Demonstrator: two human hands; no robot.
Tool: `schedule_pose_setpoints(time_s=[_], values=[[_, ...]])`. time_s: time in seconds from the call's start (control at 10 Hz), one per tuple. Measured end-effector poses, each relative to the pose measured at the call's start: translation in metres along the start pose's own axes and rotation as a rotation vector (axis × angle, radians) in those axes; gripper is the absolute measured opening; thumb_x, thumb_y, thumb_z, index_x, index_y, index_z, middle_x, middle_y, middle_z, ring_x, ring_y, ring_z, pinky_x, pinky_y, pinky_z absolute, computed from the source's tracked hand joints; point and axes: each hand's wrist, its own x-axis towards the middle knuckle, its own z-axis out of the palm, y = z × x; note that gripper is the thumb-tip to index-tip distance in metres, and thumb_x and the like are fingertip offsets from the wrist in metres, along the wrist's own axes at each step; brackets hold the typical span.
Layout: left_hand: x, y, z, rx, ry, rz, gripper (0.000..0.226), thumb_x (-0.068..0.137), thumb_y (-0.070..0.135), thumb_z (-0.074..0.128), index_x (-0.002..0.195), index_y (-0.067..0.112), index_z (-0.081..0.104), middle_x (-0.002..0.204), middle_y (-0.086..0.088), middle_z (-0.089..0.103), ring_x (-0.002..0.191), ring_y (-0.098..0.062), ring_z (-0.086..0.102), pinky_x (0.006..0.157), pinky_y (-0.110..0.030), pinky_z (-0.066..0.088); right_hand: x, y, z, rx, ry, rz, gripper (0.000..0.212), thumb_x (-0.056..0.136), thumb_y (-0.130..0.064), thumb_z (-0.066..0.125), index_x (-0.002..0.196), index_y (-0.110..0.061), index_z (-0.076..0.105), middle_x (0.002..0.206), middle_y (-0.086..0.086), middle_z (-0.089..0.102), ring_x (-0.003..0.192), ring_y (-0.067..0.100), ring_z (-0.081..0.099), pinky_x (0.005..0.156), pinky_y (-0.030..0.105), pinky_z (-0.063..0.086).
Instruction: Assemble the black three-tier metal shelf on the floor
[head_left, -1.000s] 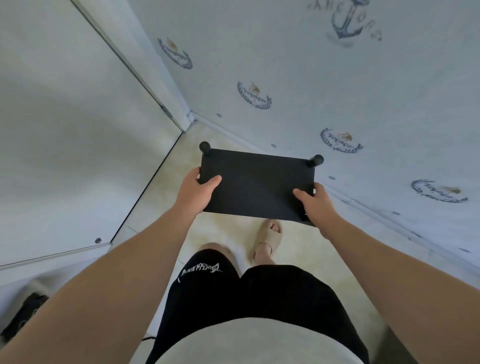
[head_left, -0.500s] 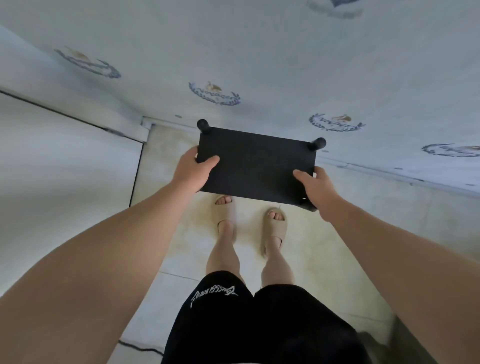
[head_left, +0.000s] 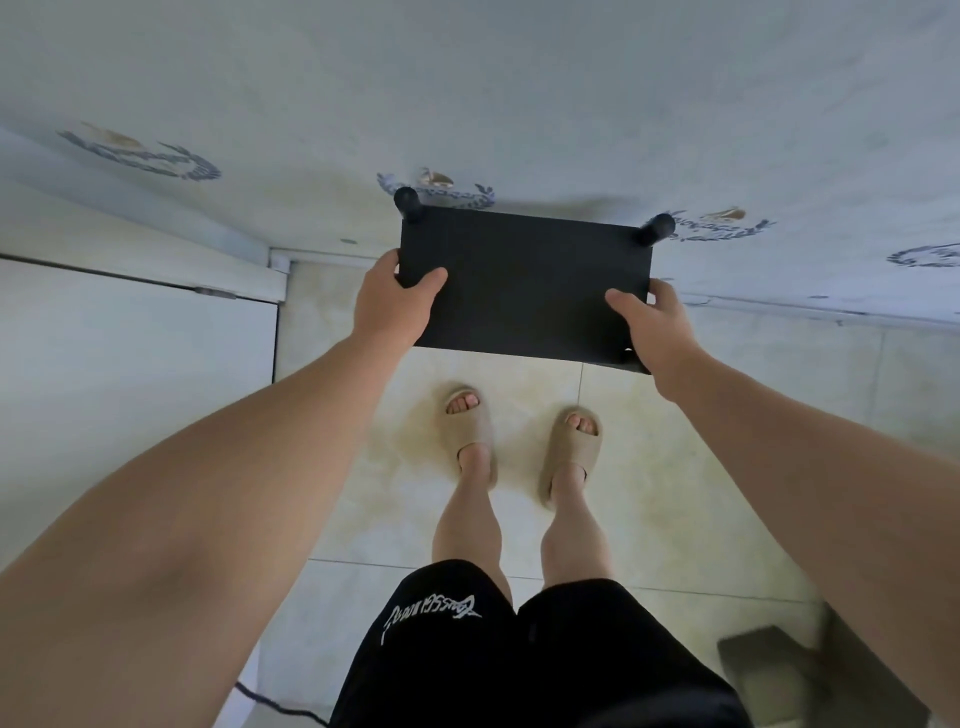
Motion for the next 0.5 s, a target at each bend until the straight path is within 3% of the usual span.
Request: schedule_pose_setpoints(time_s=[0.1, 0.2, 0.3, 0.4, 0.5], values=[[0.002, -0.002, -0.006, 0.006, -0.008, -0.023, 0.047, 0.089, 0.043, 0.066, 0.131, 0.025, 0.056, 0.118, 0.004, 0.065, 0.103, -0.022, 0.065, 0.088, -0.049, 0.059, 0.001, -0.006, 0.004, -0.005, -0.012, -0.005, 0.051, 0.097, -0.041, 0.062, 0.142, -0.025, 0.044, 0.113, -0.006, 0.061, 0.092, 0.008, 0.061, 0.066, 0.028, 0.053], [0.0, -0.004, -0.008, 0.019, -0.044, -0.041, 0.051, 0.09, 0.043, 0.067, 0.135, 0.025, 0.052, 0.121, 0.005, 0.063, 0.106, -0.023, 0.064, 0.089, -0.049, 0.058, -0.003, -0.007, 0.002, 0.0, -0.037, -0.011, 0.051, 0.096, -0.04, 0.063, 0.142, -0.026, 0.045, 0.122, -0.004, 0.062, 0.097, 0.012, 0.063, 0.067, 0.028, 0.054], [-0.013, 0.002, -0.011, 0.047, -0.092, -0.046, 0.054, 0.091, 0.043, 0.066, 0.139, 0.025, 0.048, 0.119, 0.008, 0.058, 0.113, -0.024, 0.062, 0.088, -0.038, 0.056, -0.018, -0.008, -0.004, -0.022, -0.07, -0.037, 0.062, 0.098, -0.036, 0.063, 0.152, -0.027, 0.035, 0.13, -0.008, 0.057, 0.106, 0.015, 0.061, 0.076, 0.031, 0.055], [-0.035, 0.008, -0.016, 0.255, -0.03, 0.015, 0.067, 0.091, 0.049, 0.061, 0.149, 0.025, 0.037, 0.144, -0.001, 0.049, 0.132, -0.03, 0.048, 0.102, -0.046, 0.047, -0.042, -0.013, -0.009, -0.124, -0.073, -0.144, 0.065, 0.1, -0.036, 0.06, 0.157, -0.029, 0.028, 0.129, -0.015, 0.046, 0.108, 0.014, 0.051, 0.081, 0.026, 0.046], [-0.072, 0.02, -0.016, 0.483, -0.036, 0.16, 0.077, 0.094, 0.054, 0.055, 0.158, 0.026, 0.022, 0.162, -0.004, 0.027, 0.148, -0.033, 0.024, 0.116, -0.056, 0.031, -0.076, -0.022, -0.016, -0.373, -0.027, -0.251, 0.072, 0.101, -0.042, 0.054, 0.161, -0.031, 0.015, 0.153, -0.01, 0.036, 0.133, 0.023, 0.044, 0.097, 0.032, 0.043]])
